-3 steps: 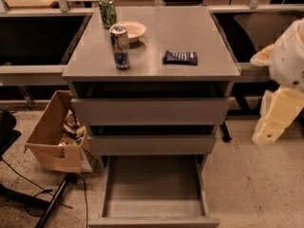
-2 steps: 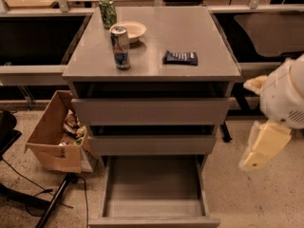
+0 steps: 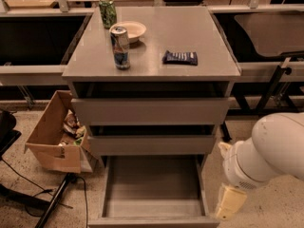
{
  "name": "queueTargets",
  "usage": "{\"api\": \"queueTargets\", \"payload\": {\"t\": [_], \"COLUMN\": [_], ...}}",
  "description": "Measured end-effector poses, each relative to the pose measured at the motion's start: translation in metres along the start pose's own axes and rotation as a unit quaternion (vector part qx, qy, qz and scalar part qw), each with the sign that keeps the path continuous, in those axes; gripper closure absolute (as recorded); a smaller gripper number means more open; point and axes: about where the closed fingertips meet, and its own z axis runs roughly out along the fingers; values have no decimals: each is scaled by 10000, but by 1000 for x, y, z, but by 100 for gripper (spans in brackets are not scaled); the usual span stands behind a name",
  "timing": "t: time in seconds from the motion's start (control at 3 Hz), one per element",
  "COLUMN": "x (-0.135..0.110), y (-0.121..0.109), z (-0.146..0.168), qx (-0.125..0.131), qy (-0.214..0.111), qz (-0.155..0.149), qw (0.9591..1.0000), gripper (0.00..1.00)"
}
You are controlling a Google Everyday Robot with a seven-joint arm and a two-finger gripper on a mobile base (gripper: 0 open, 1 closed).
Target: Close bottom drawer
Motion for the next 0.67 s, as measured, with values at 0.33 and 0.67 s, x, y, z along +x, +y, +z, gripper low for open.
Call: {"api": "queueTargets", "payload": {"t": [0.33,0.67], "x": [-1,16], "y": [-2,7], "z": [-1,32], "qx": [18,-212], "qy": [-9,54], "qz": [-1,55], "qw": [10000,9997], "gripper": [0,0]}}
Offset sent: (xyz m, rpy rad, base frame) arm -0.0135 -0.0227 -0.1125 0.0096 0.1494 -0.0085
